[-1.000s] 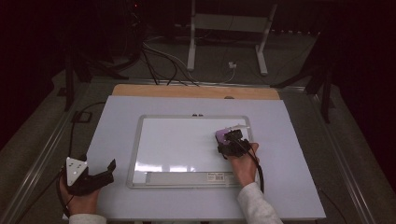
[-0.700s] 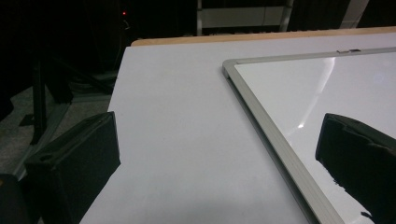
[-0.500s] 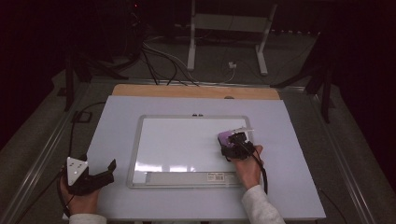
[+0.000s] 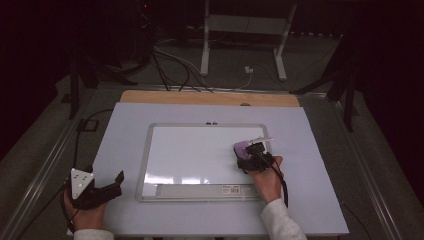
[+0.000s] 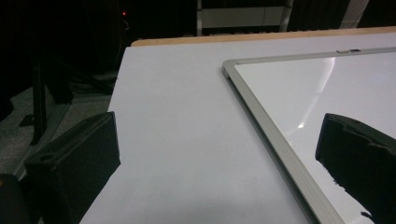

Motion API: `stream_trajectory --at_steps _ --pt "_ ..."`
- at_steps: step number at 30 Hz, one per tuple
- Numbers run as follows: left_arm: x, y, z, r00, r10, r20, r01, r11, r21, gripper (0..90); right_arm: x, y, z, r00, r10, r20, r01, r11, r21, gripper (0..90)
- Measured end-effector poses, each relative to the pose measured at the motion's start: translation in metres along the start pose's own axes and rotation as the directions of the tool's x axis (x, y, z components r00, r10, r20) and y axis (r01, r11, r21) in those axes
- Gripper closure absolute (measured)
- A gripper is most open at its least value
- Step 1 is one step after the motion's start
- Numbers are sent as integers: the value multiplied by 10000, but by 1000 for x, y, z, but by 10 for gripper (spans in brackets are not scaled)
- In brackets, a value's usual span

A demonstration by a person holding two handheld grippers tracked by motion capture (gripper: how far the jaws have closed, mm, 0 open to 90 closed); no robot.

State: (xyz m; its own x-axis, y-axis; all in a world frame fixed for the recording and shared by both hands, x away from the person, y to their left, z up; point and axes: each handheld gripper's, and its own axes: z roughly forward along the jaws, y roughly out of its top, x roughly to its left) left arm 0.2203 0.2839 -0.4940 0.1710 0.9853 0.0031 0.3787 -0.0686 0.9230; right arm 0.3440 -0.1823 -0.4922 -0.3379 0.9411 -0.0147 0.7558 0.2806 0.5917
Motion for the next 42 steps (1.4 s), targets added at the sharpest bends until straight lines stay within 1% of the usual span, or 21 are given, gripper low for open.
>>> stream_trajectory --at_steps 1,3,5,6,7,8,10,12,14,15,17,19,24,30,33,34,36,38,40,42 --pt "0 0 0 10000 8 -11 -8 10000 13 6 1 -1 -1 10000 -93 4 93 9999 -124 324" --pt "-1 0 1 10000 -2 -2 2 10000 35 6 5 -2 -5 9990 -422 169 432 9973 -600 297" --pt "-1 0 2 10000 45 21 -45 10000 73 6 9 -2 -10 9959 -806 414 850 9895 -1170 295" --pt "-2 0 2 10000 51 32 -52 10000 62 6 12 -3 -13 9940 -1017 411 1069 9824 -1533 299" --pt "-2 0 2 10000 78 35 -78 10000 57 6 13 -3 -15 9927 -1143 388 1192 9789 -1659 304" --pt "-2 0 2 10000 78 37 -78 10000 56 6 15 -3 -16 9907 -1322 326 1358 9752 -1747 310" --pt "-2 0 2 10000 51 30 -51 10000 51 6 18 -4 -16 9862 -1637 253 1656 9709 -1733 314" --pt "-1 0 2 10000 36 17 -36 10000 48 6 19 -5 -15 9832 -1808 267 1827 9692 -1653 322" --pt "-1 0 1 10000 8 13 -8 10000 42 6 20 -5 -11 9818 -1872 330 1901 9709 -1459 334" --pt "-1 0 1 10000 12 13 -12 10000 43 6 19 -5 -9 9824 -1817 441 1859 9739 -1300 335" --pt "-1 0 1 10000 15 20 -15 10000 41 6 18 -5 -6 9837 -1733 487 1779 9774 -1143 337" --pt "-1 0 2 10000 28 30 -28 10000 67 6 17 -6 -5 9840 -1703 522 1755 9768 -1225 341" --pt "-2 0 2 10000 50 41 -50 10000 79 6 15 -5 -4 9837 -1707 572 1766 9767 -1221 350" --pt "-2 0 2 10000 36 36 -37 10000 79 6 10 -3 -4 9856 -1518 742 1593 9812 -1090 354" --pt "-2 0 2 10000 43 30 -44 10000 88 6 5 -1 -4 9883 -1352 712 1418 9851 -972 355" --pt "-2 0 2 10000 42 27 -42 10000 87 6 4 0 -4 9877 -1381 730 1445 9852 -921 356" --pt "-2 0 2 10000 40 28 -40 10000 82 6 3 1 -3 9868 -1403 803 1469 9857 -826 366" --pt "-2 0 2 10000 45 23 -45 9999 90 6 1 2 -3 9878 -1292 871 1357 9881 -730 379" --pt "-2 0 2 10000 46 23 -47 10000 88 6 -2 3 -2 9887 -1181 921 1244 9901 -658 403" --pt "-2 0 2 10000 49 25 -50 9999 87 6 -3 4 0 9877 -1162 1045 1225 9909 -561 437"
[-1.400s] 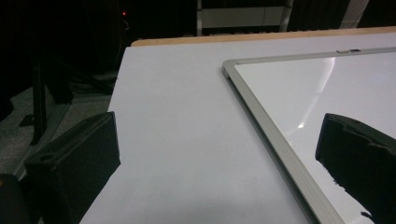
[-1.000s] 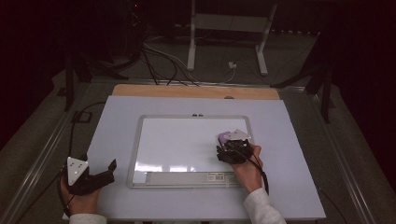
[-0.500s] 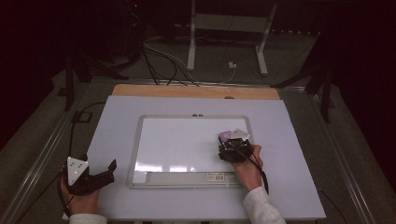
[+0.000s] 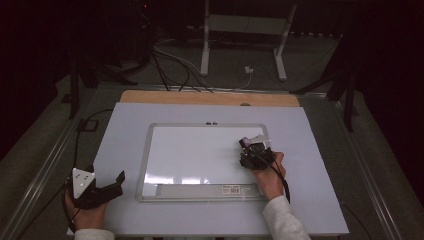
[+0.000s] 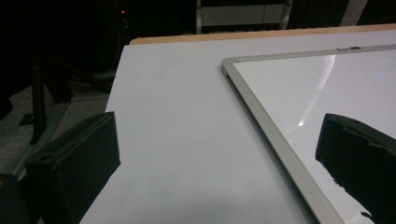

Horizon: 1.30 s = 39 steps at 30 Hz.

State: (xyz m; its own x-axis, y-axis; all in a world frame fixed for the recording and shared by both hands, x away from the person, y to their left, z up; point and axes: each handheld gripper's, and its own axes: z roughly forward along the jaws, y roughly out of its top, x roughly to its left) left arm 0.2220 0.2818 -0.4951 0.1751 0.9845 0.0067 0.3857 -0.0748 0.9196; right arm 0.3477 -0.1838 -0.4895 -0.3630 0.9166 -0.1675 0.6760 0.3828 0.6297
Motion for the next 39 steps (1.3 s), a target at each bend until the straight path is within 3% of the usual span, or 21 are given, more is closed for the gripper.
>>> stream_trajectory --at_steps 8,15,22,39 --pt "0 0 0 10000 -4 1 4 10000 -3 6 -4 1 -3 9997 219 141 -217 9996 -175 621" --pt "0 0 0 10000 -3 -2 3 10000 8 6 -5 0 -7 9988 451 -207 -458 9983 -362 634" --pt "0 0 0 10000 11 -5 -11 10000 23 6 -9 -1 -18 9917 1202 -449 -1234 9894 -761 634" --pt "0 0 0 10000 7 -2 -7 10000 5 6 -15 -6 -44 9775 2051 -487 -2092 9721 -1063 633"
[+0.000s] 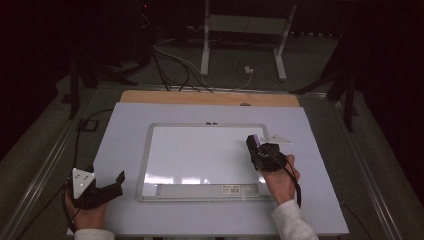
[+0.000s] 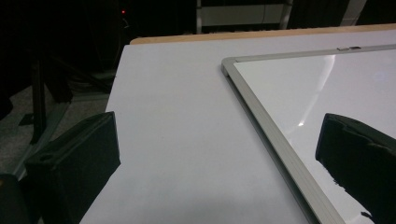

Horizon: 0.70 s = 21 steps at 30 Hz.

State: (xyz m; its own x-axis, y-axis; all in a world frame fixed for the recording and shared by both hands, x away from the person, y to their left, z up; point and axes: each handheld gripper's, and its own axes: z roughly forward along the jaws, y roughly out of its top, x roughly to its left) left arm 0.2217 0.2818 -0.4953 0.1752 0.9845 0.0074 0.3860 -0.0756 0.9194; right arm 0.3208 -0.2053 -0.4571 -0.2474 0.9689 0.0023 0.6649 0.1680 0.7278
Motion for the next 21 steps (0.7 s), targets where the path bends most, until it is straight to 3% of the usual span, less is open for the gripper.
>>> stream_trajectory --at_steps 21 --pt "-1 0 0 10000 14 -16 -14 10000 16 6 -5 -15 -20 9971 757 40 -758 9967 286 634"
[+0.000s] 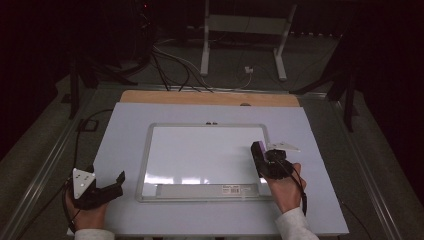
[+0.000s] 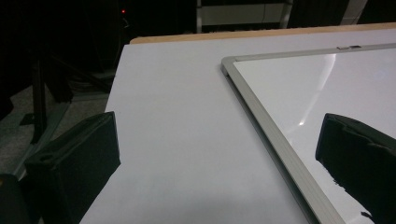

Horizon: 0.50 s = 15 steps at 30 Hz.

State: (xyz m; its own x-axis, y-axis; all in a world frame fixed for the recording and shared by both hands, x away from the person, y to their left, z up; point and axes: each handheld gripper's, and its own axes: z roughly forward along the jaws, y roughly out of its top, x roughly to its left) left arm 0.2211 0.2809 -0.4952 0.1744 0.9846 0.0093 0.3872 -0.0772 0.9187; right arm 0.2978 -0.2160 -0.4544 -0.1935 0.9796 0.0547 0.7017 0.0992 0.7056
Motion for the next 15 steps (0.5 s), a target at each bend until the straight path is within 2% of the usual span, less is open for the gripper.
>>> stream_trajectory --at_steps 15 --pt "-1 0 0 10000 33 -10 -33 10000 43 6 -8 -21 -5 9989 404 221 -413 9982 435 634"
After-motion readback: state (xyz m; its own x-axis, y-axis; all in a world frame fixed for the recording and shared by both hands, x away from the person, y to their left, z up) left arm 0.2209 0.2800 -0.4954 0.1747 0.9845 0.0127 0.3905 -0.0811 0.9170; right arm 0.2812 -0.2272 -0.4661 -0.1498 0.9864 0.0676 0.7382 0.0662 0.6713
